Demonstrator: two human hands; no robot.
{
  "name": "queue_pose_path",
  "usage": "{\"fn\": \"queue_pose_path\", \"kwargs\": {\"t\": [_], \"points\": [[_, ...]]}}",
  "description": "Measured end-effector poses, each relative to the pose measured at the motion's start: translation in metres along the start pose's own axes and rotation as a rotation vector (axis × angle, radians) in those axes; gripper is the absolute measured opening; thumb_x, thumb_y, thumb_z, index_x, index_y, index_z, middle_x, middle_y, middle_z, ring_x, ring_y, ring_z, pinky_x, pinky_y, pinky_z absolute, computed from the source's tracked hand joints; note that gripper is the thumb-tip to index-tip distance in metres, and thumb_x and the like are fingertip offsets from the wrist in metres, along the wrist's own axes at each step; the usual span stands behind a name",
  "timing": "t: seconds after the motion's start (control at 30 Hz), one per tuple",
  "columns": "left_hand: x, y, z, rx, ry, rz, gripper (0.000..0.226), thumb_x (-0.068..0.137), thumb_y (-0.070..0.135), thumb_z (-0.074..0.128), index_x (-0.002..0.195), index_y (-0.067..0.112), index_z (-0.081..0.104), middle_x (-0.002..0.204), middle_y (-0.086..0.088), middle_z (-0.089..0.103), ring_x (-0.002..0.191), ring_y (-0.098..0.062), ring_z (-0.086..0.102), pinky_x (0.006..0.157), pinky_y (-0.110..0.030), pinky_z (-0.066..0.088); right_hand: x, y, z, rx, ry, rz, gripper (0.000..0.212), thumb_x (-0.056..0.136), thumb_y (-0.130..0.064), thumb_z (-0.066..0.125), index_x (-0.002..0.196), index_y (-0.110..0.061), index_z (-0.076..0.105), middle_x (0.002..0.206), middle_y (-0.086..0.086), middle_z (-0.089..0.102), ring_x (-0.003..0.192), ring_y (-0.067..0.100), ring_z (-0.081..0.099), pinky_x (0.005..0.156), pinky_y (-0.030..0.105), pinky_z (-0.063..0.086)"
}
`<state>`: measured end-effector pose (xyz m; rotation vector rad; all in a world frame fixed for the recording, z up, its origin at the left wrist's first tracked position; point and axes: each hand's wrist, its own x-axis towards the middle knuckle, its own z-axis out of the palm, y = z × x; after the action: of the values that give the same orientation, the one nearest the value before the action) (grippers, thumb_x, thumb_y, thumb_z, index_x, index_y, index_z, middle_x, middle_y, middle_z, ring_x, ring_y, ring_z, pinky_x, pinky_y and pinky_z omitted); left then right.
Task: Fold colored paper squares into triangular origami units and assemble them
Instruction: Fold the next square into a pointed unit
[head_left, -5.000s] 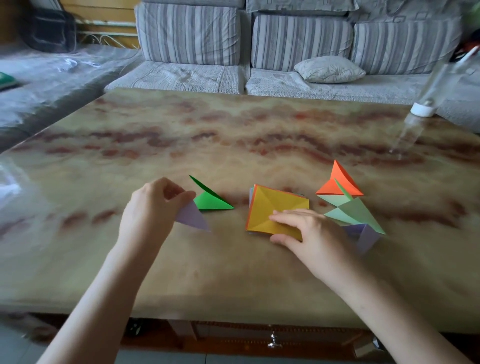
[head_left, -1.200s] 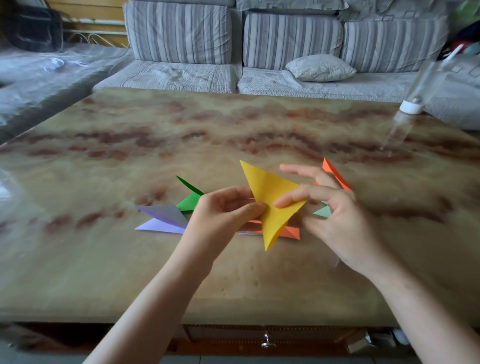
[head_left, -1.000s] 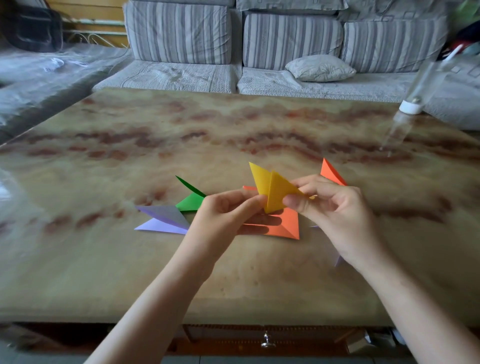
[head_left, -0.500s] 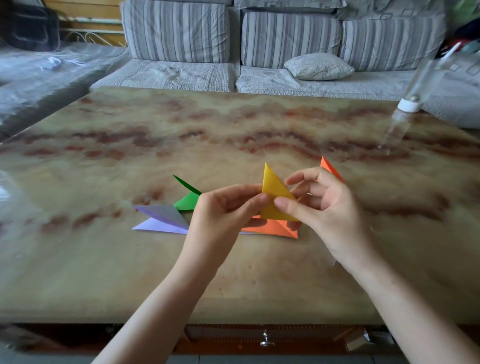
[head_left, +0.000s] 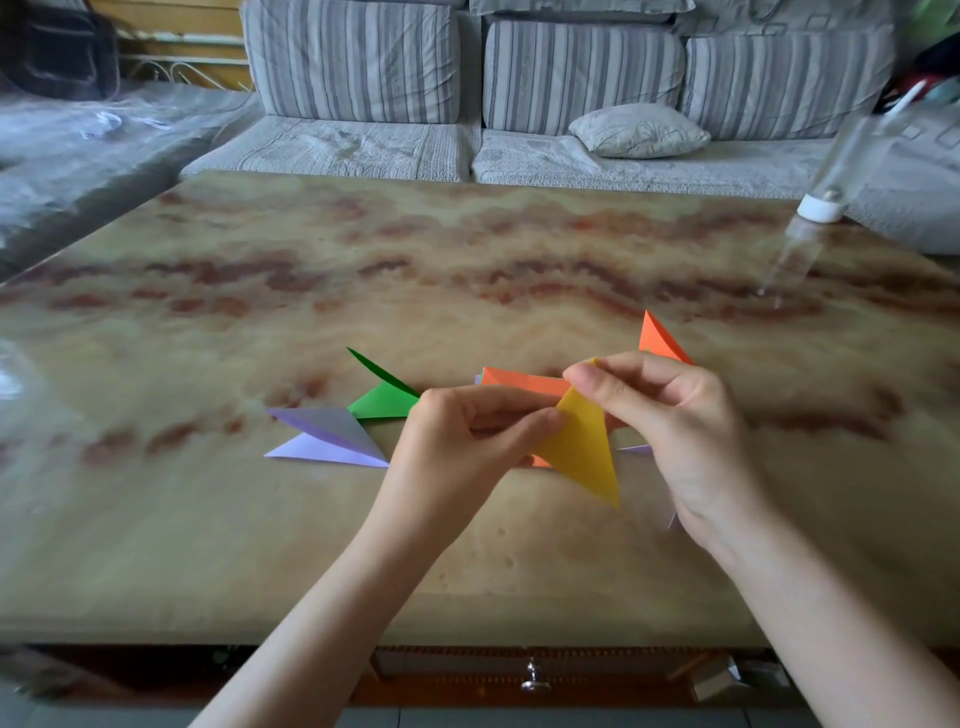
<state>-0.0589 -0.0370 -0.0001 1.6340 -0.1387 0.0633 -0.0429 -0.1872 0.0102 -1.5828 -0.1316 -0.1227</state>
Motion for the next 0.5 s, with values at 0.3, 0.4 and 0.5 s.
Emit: {"fn": "queue_pose_path", "kwargs": {"t": [0.3, 0.4, 0.5], "points": [[-0.0024, -0.0043, 0.0064, -0.289, 0.094, -0.150, 0.007, 0.076, 0.015, 0.071, 0.080, 0.010, 0.074, 0.076, -0.007, 0.074, 0.073, -0.017, 0.070, 0.073, -0.029, 0.059, 0.0002, 0.0050, 0.0029, 0.177, 0.094, 0.092, 0.026, 0.062, -0.034, 0.071, 0.079, -0.015, 0.072, 0.071, 0.004, 0.067, 0.059, 0.012, 0.057, 0.057, 0.015, 0.046], [-0.0008, -0.0048, 0.0069, -0.263, 0.208, -0.084, 0.003, 0.077, 0.011, 0.072, 0.077, 0.013, 0.074, 0.075, -0.003, 0.075, 0.072, -0.016, 0.070, 0.072, -0.029, 0.059, 0.0002, 0.0053, 0.0032, 0.160, 0.098, 0.068, 0.027, 0.061, -0.033, 0.072, 0.078, -0.012, 0.072, 0.067, 0.006, 0.064, 0.059, 0.013, 0.057, 0.056, 0.015, 0.046], [-0.0005, -0.0041, 0.0068, -0.241, 0.255, -0.036, 0.005, 0.080, 0.008, 0.071, 0.083, 0.012, 0.074, 0.075, -0.001, 0.075, 0.069, -0.011, 0.070, 0.066, -0.024, 0.057, -0.0006, 0.0034, 0.0044, 0.151, 0.104, 0.073, 0.020, 0.065, -0.028, 0.070, 0.076, -0.011, 0.071, 0.059, 0.006, 0.063, 0.052, 0.012, 0.058, 0.052, 0.012, 0.044]]}}
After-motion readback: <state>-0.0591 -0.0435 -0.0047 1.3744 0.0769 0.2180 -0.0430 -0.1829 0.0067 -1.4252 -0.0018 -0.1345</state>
